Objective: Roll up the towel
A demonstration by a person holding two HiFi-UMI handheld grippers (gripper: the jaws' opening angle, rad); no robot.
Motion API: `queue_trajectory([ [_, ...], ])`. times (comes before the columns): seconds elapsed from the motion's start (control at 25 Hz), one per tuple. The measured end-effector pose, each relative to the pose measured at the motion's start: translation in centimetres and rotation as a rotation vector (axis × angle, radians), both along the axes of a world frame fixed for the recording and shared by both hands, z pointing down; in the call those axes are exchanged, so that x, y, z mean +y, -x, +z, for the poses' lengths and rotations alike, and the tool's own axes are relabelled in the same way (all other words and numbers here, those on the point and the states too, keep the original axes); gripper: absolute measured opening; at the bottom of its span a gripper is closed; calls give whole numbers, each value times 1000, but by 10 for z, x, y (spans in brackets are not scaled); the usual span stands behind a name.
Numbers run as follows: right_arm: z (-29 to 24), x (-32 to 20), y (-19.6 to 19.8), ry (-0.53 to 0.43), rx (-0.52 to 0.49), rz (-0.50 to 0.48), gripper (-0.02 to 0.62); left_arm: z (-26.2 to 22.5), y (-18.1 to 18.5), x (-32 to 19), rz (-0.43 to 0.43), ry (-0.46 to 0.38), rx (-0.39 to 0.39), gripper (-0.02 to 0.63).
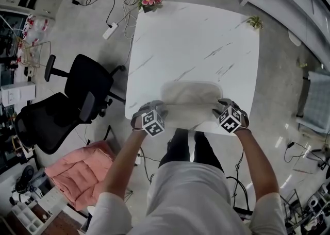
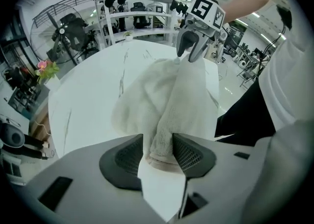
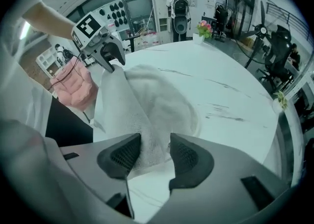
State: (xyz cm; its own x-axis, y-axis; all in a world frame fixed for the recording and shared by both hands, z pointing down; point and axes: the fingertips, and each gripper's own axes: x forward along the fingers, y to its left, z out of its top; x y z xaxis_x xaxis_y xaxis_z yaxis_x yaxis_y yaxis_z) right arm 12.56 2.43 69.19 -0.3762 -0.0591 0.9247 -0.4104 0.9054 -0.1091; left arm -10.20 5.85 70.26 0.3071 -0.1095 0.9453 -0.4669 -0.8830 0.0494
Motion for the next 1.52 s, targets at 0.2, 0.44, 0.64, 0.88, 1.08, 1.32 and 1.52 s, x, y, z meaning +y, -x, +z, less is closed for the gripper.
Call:
queue_trajectory([
  [0.2, 14, -3, -1, -53, 33, 17, 215, 8, 6, -11, -79, -37, -2, 270],
  [0.44, 20, 0, 2, -61, 2, 61, 206, 9, 6, -7, -104, -29, 13, 256],
  [0.64, -3, 0, -7, -32, -87, 150, 209, -12, 1, -5, -84, -67, 26, 252],
  [0.88, -34, -4, -9, -165, -139, 166, 206, -40, 3, -7, -95, -174, 78, 251],
  [1.08, -44, 37, 14, -98, -192, 21, 161, -48, -4, 27, -63, -170, 137, 182],
  [1.32, -10, 76, 15, -117, -63, -161, 190, -11, -11, 65, 34, -165, 47, 184],
  [1.52, 13, 78, 7, -193, 24, -240, 193, 12, -11, 66, 44, -196, -3, 169],
])
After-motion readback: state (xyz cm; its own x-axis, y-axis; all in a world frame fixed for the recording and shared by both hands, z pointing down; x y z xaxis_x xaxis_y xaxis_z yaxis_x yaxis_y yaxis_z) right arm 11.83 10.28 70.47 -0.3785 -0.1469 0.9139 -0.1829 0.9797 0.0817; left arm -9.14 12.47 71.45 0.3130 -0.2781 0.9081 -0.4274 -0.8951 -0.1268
